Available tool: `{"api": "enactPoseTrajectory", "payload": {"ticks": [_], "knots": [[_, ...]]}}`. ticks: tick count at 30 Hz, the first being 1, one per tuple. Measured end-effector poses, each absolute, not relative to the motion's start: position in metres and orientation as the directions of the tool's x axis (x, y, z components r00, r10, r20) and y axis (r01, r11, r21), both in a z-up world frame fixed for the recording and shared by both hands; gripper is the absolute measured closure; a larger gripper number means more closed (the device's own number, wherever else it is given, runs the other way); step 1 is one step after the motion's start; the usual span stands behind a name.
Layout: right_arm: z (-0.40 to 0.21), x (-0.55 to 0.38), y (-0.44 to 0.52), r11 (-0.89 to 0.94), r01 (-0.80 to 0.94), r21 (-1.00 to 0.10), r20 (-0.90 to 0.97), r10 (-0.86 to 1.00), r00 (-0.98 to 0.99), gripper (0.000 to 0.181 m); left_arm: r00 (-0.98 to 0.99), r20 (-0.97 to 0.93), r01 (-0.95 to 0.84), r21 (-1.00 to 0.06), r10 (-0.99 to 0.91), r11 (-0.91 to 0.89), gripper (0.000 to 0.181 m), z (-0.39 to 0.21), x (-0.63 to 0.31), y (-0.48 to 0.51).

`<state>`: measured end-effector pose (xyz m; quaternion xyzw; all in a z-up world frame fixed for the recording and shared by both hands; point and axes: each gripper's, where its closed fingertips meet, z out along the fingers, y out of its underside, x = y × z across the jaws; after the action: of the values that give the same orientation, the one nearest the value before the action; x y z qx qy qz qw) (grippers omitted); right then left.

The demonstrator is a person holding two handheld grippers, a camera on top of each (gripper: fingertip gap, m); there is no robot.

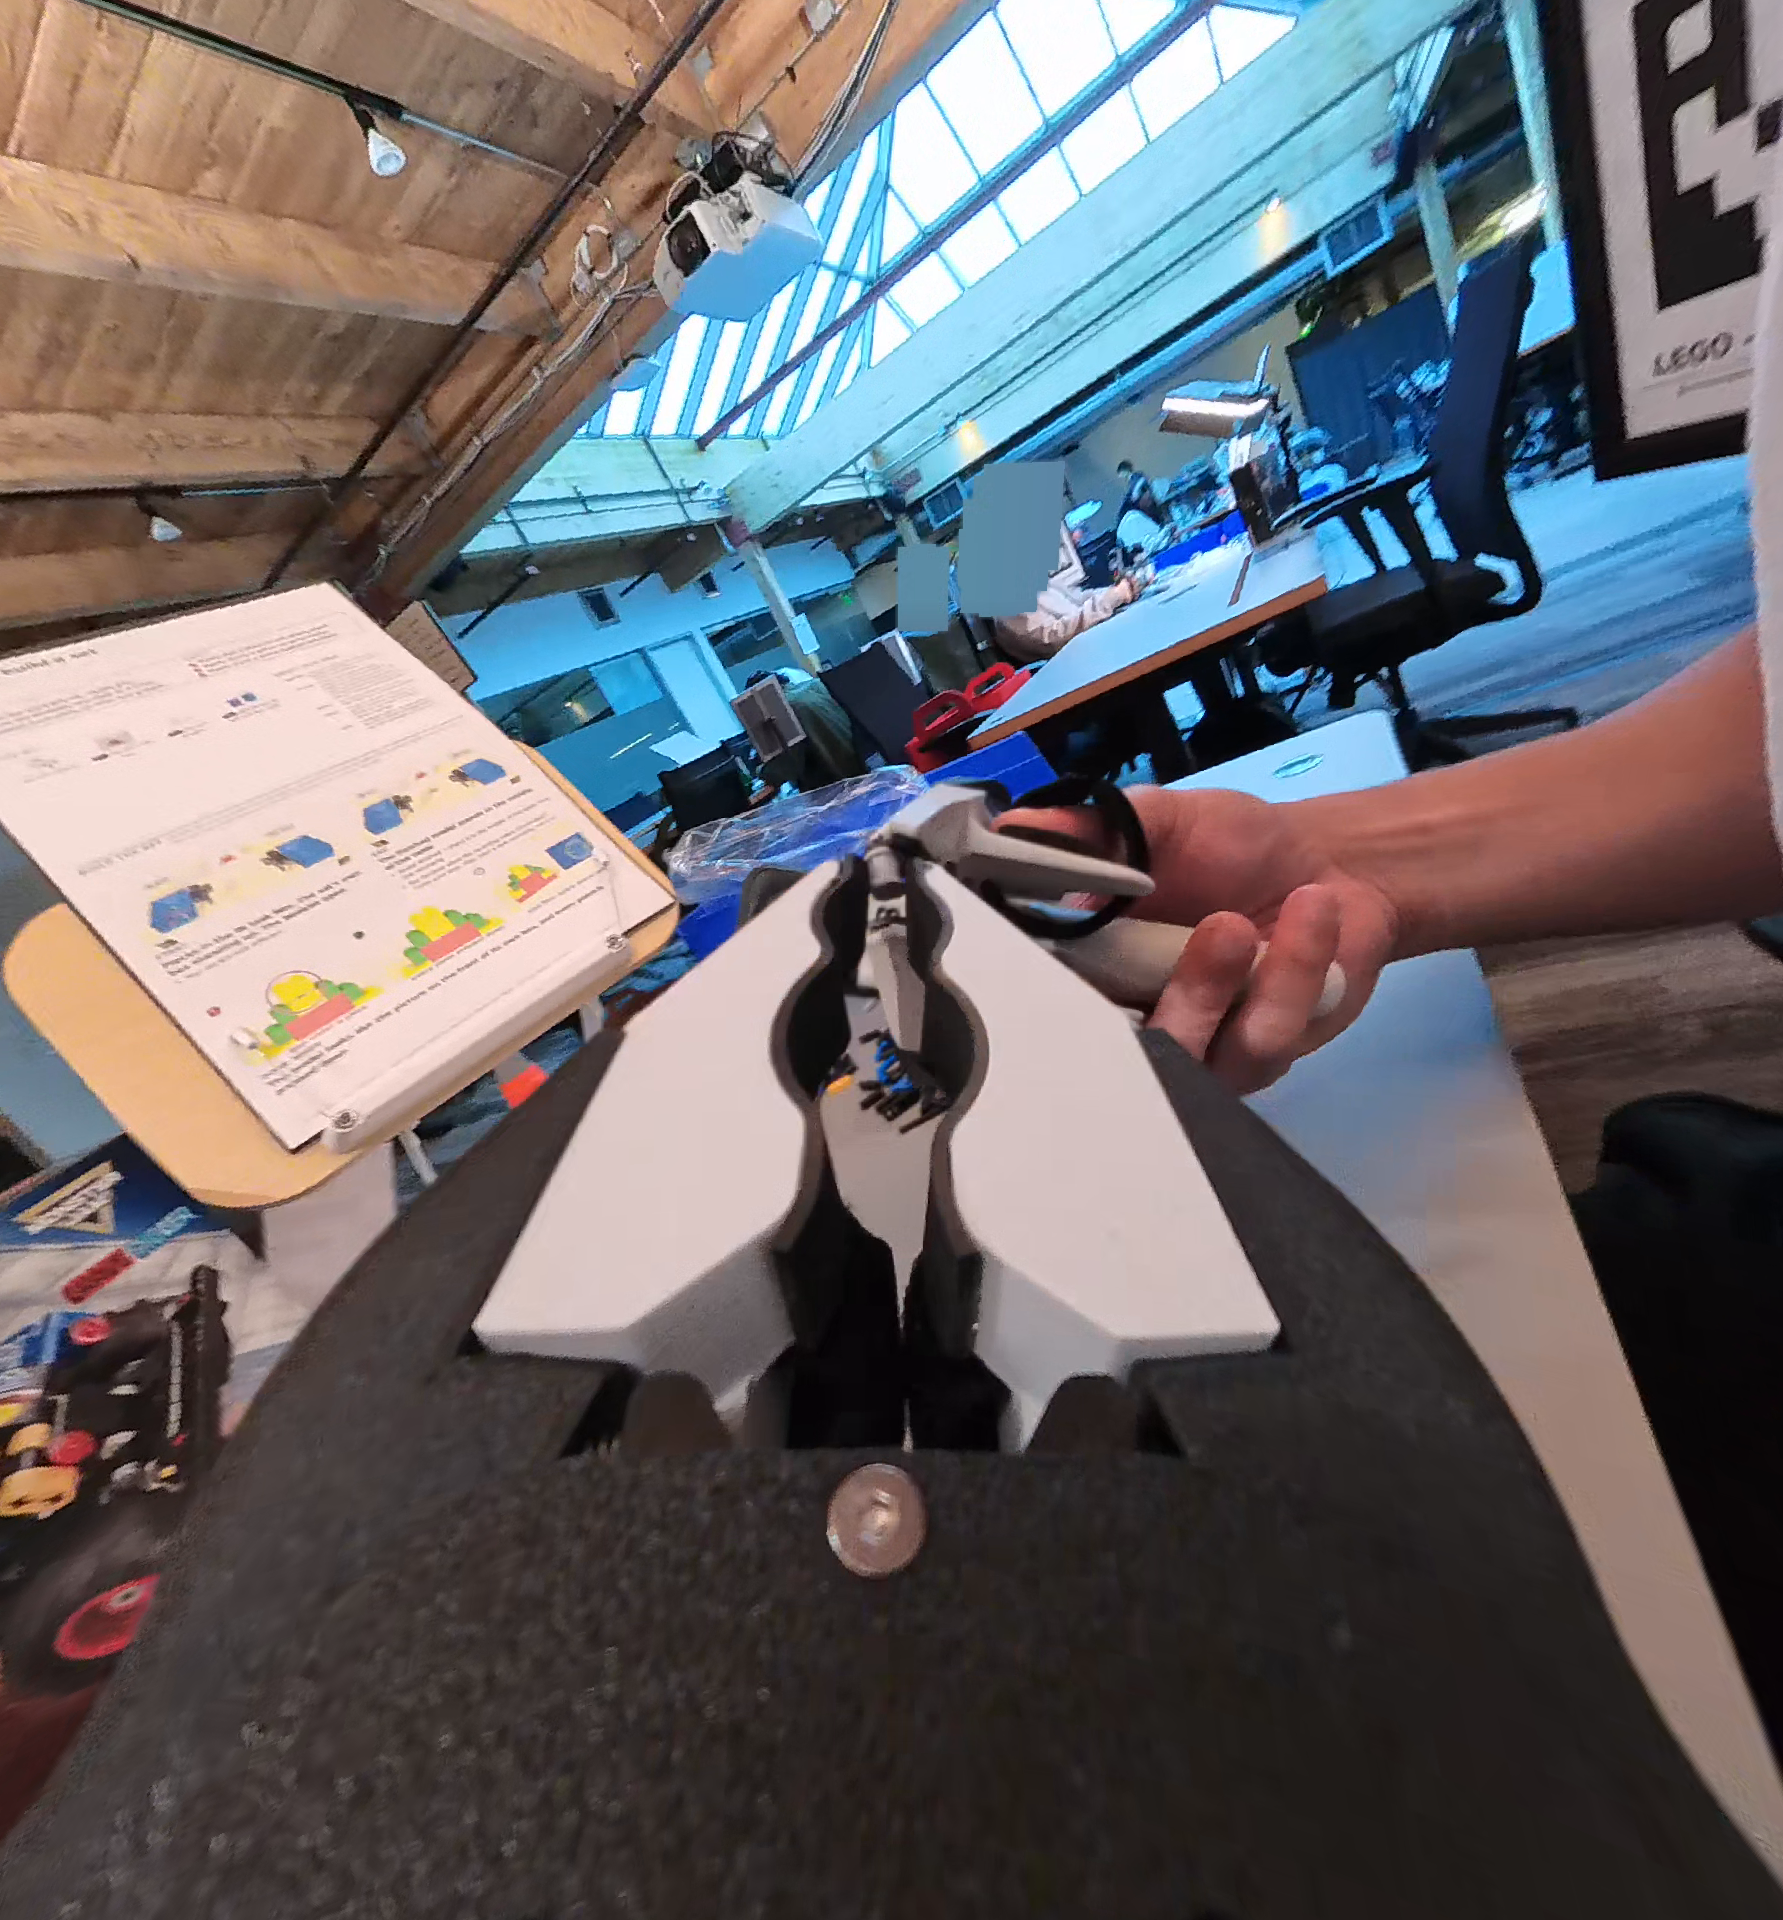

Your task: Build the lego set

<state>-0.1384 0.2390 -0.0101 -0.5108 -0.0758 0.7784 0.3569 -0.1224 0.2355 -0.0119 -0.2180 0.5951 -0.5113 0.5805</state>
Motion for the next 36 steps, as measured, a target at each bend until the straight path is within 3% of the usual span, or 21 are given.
{"api": "enactPoseTrajectory", "payload": {"ticks": [4, 8, 14, 19, 23, 28, 30, 33, 36], "knots": [[-0.019, -0.134, 0.245, -0.676, -0.511, -0.531, -0.764, 0.642, -0.056, 0.173, -0.157, -0.557, 0.270, -0.818, -0.815, 0.508, 0.176, -0.021, -0.118, 0.243], [-0.035, -0.130, 0.250, -0.564, -0.437, -0.701, -0.701, 0.657, 0.278, 0.174, -0.068, -0.726, 0.179, -0.683, -0.684, 0.708, 0.176, -0.036, -0.113, 0.247], [-0.054, -0.115, 0.267, -0.416, -0.210, -0.885, -0.423, 0.529, 0.735, 0.173, 0.031, -0.846, -0.013, -0.533, -0.532, 0.846, 0.176, -0.052, -0.102, 0.262], [-0.068, -0.108, 0.272, -0.419, -0.011, -0.908, -0.199, 0.408, 0.891, 0.176, 0.082, -0.909, -0.090, -0.415, -0.409, 0.905, 0.176, -0.061, -0.100, 0.266], [-0.061, -0.114, 0.266, -0.406, -0.088, -0.910, -0.296, 0.485, 0.823, 0.173, 0.068, -0.839, 0.005, -0.541, -0.540, 0.841, 0.176, -0.054, -0.106, 0.258], [-0.045, -0.124, 0.254, -0.419, -0.266, -0.868, -0.490, 0.640, 0.591, 0.165, 0.071, -0.744, 0.145, -0.651, -0.664, 0.745, 0.177, -0.037, -0.113, 0.243], [-0.036, -0.129, 0.247, -0.465, -0.371, -0.804, -0.591, 0.693, 0.412, 0.163, 0.059, -0.718, 0.191, -0.674, -0.693, 0.714, 0.177, -0.031, -0.117, 0.238], [-0.015, -0.121, 0.238, -0.572, -0.533, -0.624, -0.704, 0.707, 0.066, 0.158, 0.014, -0.665, 0.245, -0.722, -0.747, 0.647, 0.177, -0.026, -0.122, 0.232], [-0.020, -0.126, 0.234, -0.647, -0.512, -0.565, -0.731, 0.680, -0.054, 0.161, -0.030, -0.583, 0.312, -0.778, -0.812, 0.546, 0.178, -0.016, -0.127, 0.227]]}}
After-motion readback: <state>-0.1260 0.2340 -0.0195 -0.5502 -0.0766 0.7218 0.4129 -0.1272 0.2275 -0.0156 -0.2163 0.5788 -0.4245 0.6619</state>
